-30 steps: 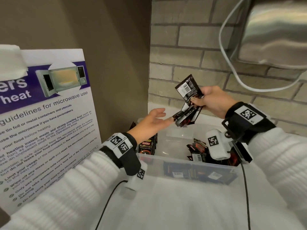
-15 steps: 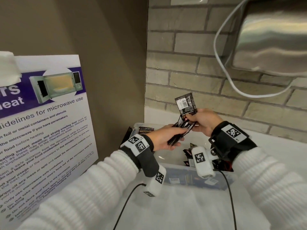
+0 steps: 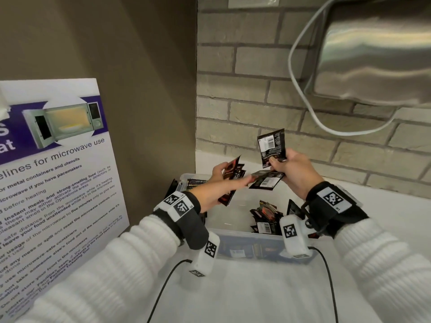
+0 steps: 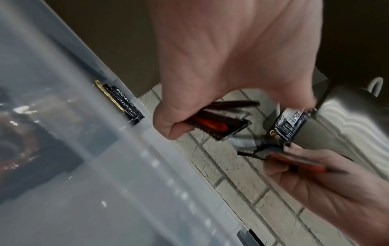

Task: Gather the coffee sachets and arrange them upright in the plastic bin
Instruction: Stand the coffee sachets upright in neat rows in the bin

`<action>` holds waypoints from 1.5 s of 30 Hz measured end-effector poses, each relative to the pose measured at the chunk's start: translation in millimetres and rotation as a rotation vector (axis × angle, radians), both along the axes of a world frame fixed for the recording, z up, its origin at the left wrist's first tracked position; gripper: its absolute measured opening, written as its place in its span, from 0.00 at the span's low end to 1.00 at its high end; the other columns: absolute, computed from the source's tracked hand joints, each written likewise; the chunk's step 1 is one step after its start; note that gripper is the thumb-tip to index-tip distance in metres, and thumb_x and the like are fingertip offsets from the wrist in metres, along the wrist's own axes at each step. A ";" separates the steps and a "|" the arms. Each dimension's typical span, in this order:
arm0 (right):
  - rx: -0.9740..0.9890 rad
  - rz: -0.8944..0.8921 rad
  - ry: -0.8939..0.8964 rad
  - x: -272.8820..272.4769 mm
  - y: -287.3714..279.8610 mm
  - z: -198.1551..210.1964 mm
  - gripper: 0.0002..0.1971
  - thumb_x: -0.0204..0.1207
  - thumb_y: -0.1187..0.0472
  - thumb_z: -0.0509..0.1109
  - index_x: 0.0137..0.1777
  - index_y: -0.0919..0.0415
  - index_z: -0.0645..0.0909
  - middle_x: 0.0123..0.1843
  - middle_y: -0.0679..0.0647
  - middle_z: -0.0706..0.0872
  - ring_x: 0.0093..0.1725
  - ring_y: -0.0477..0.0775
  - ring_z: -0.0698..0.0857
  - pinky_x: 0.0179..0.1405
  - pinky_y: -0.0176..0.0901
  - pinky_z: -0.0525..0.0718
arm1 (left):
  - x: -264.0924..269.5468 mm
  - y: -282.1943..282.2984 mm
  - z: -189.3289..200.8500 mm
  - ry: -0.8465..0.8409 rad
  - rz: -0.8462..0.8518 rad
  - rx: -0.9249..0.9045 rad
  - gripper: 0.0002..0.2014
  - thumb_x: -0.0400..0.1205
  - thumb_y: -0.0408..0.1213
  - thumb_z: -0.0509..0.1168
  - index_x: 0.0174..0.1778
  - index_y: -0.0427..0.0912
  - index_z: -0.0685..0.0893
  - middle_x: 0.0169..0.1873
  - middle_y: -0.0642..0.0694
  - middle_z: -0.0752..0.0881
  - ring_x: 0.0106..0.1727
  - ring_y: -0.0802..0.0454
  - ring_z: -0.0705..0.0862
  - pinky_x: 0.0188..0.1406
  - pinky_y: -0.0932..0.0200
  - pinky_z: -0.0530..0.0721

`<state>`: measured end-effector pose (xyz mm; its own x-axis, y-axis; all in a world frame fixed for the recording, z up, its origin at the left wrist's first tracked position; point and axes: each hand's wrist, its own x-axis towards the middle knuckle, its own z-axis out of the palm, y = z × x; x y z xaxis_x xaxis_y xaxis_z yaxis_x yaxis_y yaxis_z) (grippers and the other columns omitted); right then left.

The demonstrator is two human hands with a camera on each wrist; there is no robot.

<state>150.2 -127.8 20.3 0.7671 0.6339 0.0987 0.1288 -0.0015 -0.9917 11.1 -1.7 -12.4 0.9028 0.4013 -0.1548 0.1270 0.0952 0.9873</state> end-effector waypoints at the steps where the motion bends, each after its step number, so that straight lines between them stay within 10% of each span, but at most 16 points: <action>1: 0.031 0.017 0.014 -2.4 1.4 -0.4 0.14 0.79 0.73 0.63 0.62 0.63 0.79 0.47 0.54 0.86 0.47 0.53 0.83 0.53 0.46 0.83 | -1.9 1.9 1.3 -0.012 -0.024 -0.052 0.43 0.72 0.60 0.69 0.79 0.55 0.56 0.73 0.47 0.72 0.73 0.46 0.72 0.74 0.42 0.69; 3: 0.059 0.035 0.027 -6.6 5.5 -1.4 0.14 0.79 0.73 0.62 0.63 0.62 0.79 0.48 0.55 0.85 0.46 0.53 0.81 0.54 0.47 0.81 | -5.8 7.2 2.9 -0.074 -0.029 -0.156 0.33 0.80 0.61 0.58 0.78 0.49 0.64 0.71 0.43 0.76 0.71 0.43 0.76 0.68 0.41 0.75; 7: 0.069 0.039 0.028 -12.7 12.3 -2.5 0.15 0.79 0.72 0.63 0.64 0.63 0.79 0.42 0.51 0.84 0.37 0.47 0.78 0.47 0.42 0.80 | -12.7 14.3 2.2 -0.128 0.125 -0.176 0.23 0.83 0.28 0.59 0.75 0.42 0.68 0.63 0.36 0.80 0.57 0.42 0.82 0.52 0.48 0.82; 13: -0.009 0.010 -0.029 -11.6 14.6 -4.8 0.12 0.78 0.70 0.65 0.60 0.62 0.81 0.43 0.53 0.85 0.39 0.51 0.77 0.50 0.47 0.77 | -22.2 19.7 0.7 -0.126 0.187 -0.137 0.18 0.78 0.28 0.68 0.64 0.38 0.79 0.57 0.38 0.86 0.54 0.46 0.86 0.44 0.55 0.85; 18: -0.629 0.006 -0.157 -8.7 1.5 -5.3 0.05 0.78 0.70 0.64 0.49 0.63 0.80 0.38 0.57 0.82 0.32 0.50 0.76 0.31 0.38 0.77 | -28.1 18.5 -0.6 -0.181 0.219 -0.189 0.12 0.79 0.26 0.64 0.57 0.42 0.80 0.44 0.46 0.89 0.49 0.50 0.85 0.49 0.57 0.81; 21: -0.799 -0.041 -0.251 -9.9 -4.1 -4.5 0.05 0.78 0.70 0.62 0.48 0.67 0.79 0.34 0.56 0.80 0.28 0.50 0.75 0.20 0.34 0.72 | -29.8 16.6 -1.5 -0.185 0.166 -0.236 0.17 0.80 0.25 0.64 0.64 0.41 0.77 0.54 0.39 0.87 0.58 0.43 0.85 0.60 0.45 0.82; 26: -0.519 -0.134 -0.289 -13.7 1.6 4.5 0.10 0.78 0.66 0.64 0.57 0.65 0.81 0.49 0.58 0.86 0.36 0.50 0.81 0.29 0.36 0.74 | -29.3 12.1 -2.2 -0.260 0.096 -0.312 0.17 0.81 0.24 0.62 0.65 0.39 0.77 0.58 0.38 0.86 0.58 0.41 0.87 0.56 0.42 0.85; 30: -0.196 -0.060 0.057 -28.5 9.2 10.2 0.16 0.79 0.61 0.67 0.64 0.65 0.79 0.47 0.55 0.86 0.36 0.48 0.79 0.35 0.38 0.77 | -30.8 13.9 1.0 -0.295 0.157 -0.247 0.16 0.79 0.25 0.65 0.63 0.36 0.79 0.59 0.36 0.86 0.58 0.41 0.87 0.53 0.43 0.87; 35: 0.128 -0.069 0.025 -59.4 21.5 -1.5 0.12 0.76 0.73 0.66 0.49 0.54 0.84 0.44 0.51 0.86 0.32 0.46 0.74 0.29 0.34 0.74 | -37.2 23.2 2.0 -0.262 0.248 -0.205 0.21 0.75 0.29 0.72 0.64 0.43 0.79 0.59 0.44 0.86 0.62 0.47 0.83 0.40 0.51 0.89; 39: 0.227 -0.052 0.065 -73.6 35.6 -29.1 0.27 0.72 0.81 0.59 0.29 0.51 0.88 0.57 0.50 0.84 0.55 0.56 0.83 0.49 0.49 0.86 | -44.8 26.3 -1.3 -0.213 0.295 -0.156 0.08 0.78 0.29 0.69 0.48 0.46 0.82 0.43 0.49 0.87 0.45 0.56 0.84 0.28 0.66 0.83; 45: 0.344 0.051 0.304 -77.5 47.1 -45.7 0.18 0.72 0.79 0.54 0.45 0.67 0.84 0.53 0.63 0.84 0.50 0.57 0.82 0.45 0.45 0.85 | -51.2 38.5 -10.4 -0.182 0.336 -0.140 0.11 0.74 0.24 0.71 0.46 0.44 0.83 0.39 0.49 0.87 0.41 0.56 0.83 0.26 0.68 0.77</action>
